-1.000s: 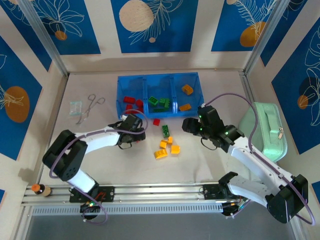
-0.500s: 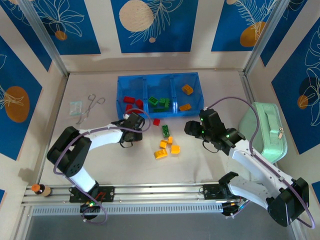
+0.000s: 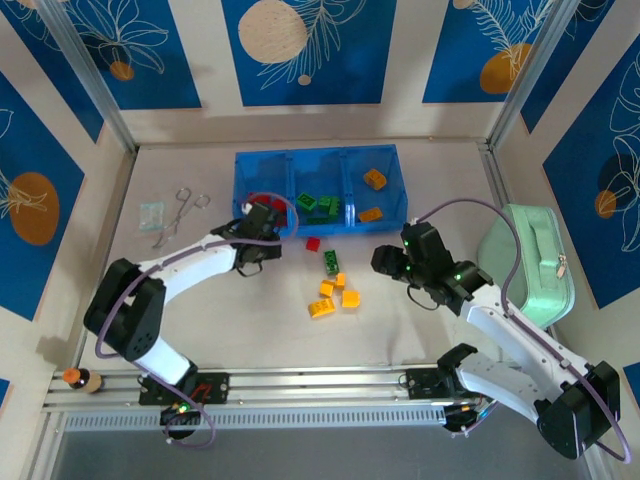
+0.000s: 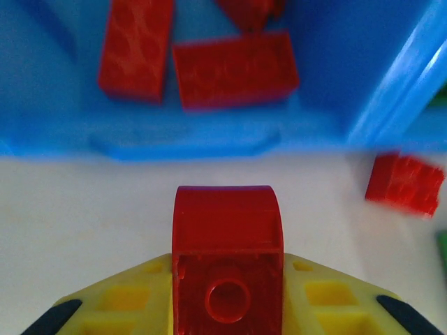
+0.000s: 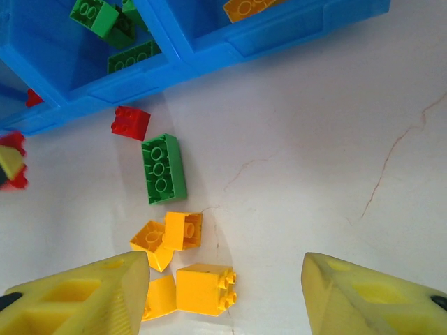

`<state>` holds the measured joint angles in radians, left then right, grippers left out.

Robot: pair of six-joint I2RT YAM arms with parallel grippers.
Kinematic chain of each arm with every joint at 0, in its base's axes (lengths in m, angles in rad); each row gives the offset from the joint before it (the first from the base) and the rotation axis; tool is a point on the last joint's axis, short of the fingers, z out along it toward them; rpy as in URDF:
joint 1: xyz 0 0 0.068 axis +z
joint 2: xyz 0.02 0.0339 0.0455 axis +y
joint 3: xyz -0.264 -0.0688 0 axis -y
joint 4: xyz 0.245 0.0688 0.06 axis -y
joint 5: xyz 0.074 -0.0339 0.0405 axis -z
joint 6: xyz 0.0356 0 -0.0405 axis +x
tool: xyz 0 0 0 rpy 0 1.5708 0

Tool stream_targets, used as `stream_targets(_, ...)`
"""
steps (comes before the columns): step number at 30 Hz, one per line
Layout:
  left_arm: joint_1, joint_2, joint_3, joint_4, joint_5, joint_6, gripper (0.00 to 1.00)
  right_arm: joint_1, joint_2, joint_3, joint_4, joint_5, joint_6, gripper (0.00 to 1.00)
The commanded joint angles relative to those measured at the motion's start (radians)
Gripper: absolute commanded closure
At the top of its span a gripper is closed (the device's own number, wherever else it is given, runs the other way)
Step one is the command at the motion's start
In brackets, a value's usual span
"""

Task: Sort the legos into containers by color
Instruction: Pick up the lego from the center of the table, then place the lego in the container.

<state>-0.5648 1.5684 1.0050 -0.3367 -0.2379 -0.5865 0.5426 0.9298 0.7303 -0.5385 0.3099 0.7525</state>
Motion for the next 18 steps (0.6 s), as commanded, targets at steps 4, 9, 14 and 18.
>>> stream_targets(4,0.072,0.097,0.221,-0.077,0.0,0.097,0.66,0.0,-0.038,-0.021,-0.018,-0.005,0.022,0.41)
stream_targets(9,0.125,0.203,0.373,-0.109,0.021,0.132,0.66,0.002,-0.069,-0.045,-0.023,-0.008,0.035,0.41)
stream_targets(14,0.148,0.276,0.521,-0.17,0.036,0.154,0.25,0.009,-0.079,-0.053,-0.029,-0.012,0.042,0.41)
stream_targets(18,0.134,0.237,0.518,-0.158,0.038,0.16,0.23,0.013,-0.086,-0.052,-0.038,0.0,0.042,0.41)
